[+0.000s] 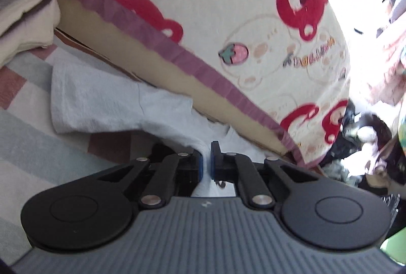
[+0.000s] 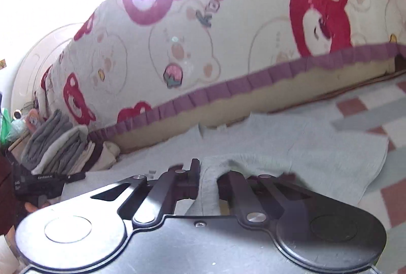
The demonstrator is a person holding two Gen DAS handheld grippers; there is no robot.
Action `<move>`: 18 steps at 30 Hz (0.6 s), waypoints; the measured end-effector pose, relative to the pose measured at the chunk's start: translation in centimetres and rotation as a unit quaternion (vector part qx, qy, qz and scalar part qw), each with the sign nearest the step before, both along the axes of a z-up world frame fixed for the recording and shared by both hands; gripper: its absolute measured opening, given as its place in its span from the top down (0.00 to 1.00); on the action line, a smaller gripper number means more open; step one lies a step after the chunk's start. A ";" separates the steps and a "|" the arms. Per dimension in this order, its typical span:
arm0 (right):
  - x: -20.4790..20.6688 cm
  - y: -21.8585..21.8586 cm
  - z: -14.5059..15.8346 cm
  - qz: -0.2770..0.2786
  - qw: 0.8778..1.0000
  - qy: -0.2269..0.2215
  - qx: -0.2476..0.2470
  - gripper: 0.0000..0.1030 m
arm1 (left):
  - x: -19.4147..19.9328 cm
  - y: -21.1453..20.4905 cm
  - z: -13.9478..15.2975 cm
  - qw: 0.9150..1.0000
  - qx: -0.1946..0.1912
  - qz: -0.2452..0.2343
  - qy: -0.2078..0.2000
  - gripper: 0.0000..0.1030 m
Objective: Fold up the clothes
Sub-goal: 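Lift the hem with both grippers and fold it over toward the collar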
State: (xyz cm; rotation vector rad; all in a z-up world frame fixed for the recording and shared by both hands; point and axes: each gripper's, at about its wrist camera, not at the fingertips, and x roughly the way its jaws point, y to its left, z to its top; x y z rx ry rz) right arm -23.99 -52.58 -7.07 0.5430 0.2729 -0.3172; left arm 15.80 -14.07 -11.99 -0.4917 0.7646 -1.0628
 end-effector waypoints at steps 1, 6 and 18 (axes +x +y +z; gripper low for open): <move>-0.6 -0.4 0.9 -0.015 1.000 -0.010 -0.006 0.94 | 0.3 1.0 0.3 1.000 -0.014 0.017 0.005 0.95; -1.6 -0.8 2.3 -0.029 0.999 0.005 -0.031 0.94 | 0.8 2.7 0.3 0.998 -0.039 0.047 0.019 0.95; -2.1 -0.7 10.2 -0.023 0.995 -0.066 -0.068 0.95 | -1.9 4.5 10.9 0.989 -0.047 0.081 -0.112 0.95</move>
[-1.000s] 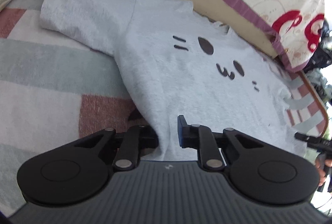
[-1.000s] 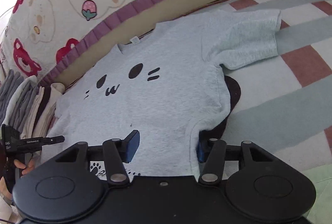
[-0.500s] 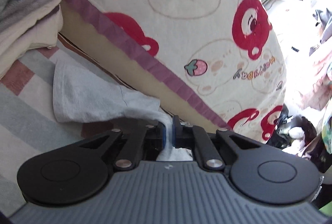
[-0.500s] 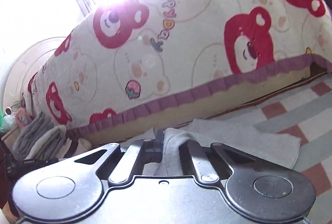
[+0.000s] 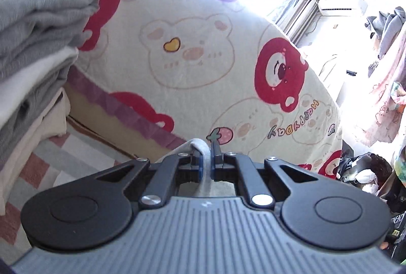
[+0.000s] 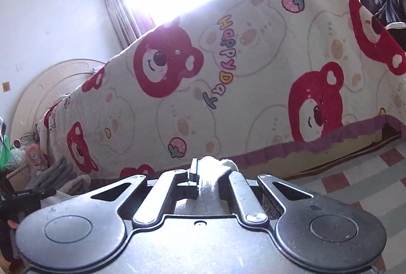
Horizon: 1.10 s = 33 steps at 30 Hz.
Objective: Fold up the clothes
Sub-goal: 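Lift the hem with both grippers and fold it over toward the collar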
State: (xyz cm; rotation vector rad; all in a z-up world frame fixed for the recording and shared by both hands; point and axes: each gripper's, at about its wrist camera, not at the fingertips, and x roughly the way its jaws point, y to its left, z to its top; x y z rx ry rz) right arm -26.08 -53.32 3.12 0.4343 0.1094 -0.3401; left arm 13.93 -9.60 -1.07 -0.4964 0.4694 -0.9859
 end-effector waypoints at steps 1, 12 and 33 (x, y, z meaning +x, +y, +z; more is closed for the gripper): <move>0.1 0.1 0.8 0.002 1.000 -0.002 -0.006 0.95 | -0.3 0.2 0.8 1.000 0.008 0.003 -0.011 0.95; -2.6 3.7 9.3 0.032 0.995 -0.052 -0.078 0.95 | -5.0 5.7 10.5 0.995 0.003 0.039 -0.094 0.95; 13.4 -11.3 -2.4 0.002 0.994 0.093 0.052 0.95 | 7.1 -8.1 0.6 0.972 0.211 0.057 -0.091 0.91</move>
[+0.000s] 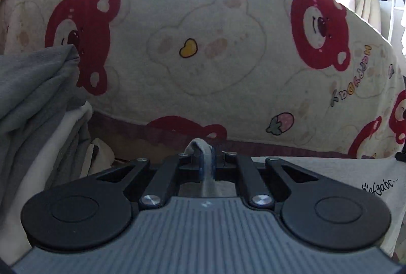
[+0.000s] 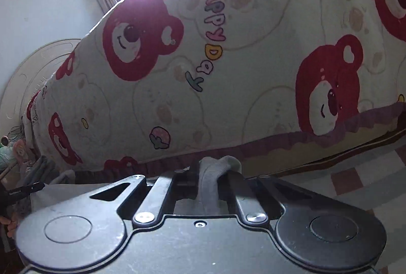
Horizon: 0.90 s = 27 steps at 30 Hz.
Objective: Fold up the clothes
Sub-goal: 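Lift the hem with both grippers and fold it over toward the collar, then open both grippers and release the folded T-shirt onto the rug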
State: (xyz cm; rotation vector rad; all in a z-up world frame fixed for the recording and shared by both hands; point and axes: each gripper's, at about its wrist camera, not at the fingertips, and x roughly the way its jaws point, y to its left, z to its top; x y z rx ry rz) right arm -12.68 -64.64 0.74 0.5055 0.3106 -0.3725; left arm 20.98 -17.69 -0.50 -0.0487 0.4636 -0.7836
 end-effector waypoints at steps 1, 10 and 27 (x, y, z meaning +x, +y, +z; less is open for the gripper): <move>2.2 -1.4 -0.8 -0.010 1.000 0.012 -0.005 0.95 | 1.8 -1.6 -1.0 1.000 0.007 0.010 -0.007 0.91; 9.1 -2.5 -8.6 -0.108 0.985 0.130 -0.036 0.61 | 7.4 -5.3 -9.1 0.991 0.055 0.119 0.041 0.39; -3.1 4.2 -14.4 -0.141 0.967 0.115 0.177 0.50 | 1.0 2.6 -13.5 0.974 0.150 0.035 0.168 0.39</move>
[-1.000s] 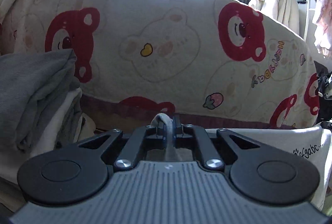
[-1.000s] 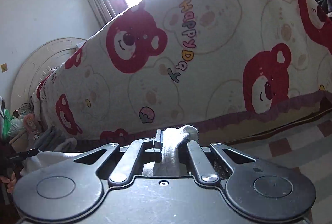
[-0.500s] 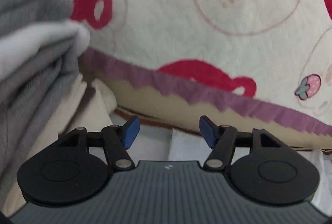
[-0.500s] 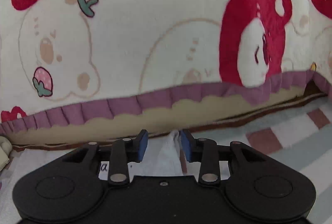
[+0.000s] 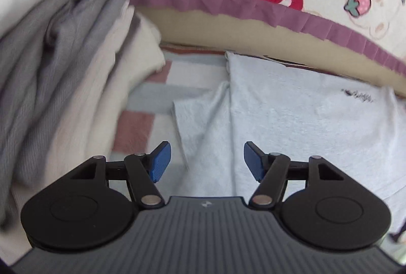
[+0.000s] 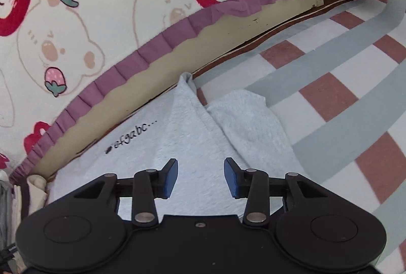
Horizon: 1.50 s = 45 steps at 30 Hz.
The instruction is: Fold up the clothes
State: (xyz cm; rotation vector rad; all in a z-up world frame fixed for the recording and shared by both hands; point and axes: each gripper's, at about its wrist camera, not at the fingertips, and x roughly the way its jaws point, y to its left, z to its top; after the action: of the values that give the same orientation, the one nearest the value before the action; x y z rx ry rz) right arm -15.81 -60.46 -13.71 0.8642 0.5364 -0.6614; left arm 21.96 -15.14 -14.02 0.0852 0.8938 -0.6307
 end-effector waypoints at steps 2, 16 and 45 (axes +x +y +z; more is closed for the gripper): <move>-0.5 1.8 -1.3 -0.009 1.000 0.000 0.005 0.50 | -1.1 0.7 -0.1 0.999 -0.032 0.010 0.041 0.39; -6.6 -0.9 -7.9 -0.160 0.984 -0.059 0.053 0.48 | -3.0 2.8 -4.9 0.989 -0.079 0.041 0.120 0.39; -0.9 -1.6 -2.1 -0.154 0.949 0.222 -0.163 0.58 | -1.4 3.2 -2.9 0.997 -0.062 0.044 -0.010 0.68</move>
State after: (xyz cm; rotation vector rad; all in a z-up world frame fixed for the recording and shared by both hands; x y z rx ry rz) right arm -16.68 -62.06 -15.82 0.4845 0.6753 -1.2123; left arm 20.55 -11.95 -16.88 -0.0587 0.8324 -0.6015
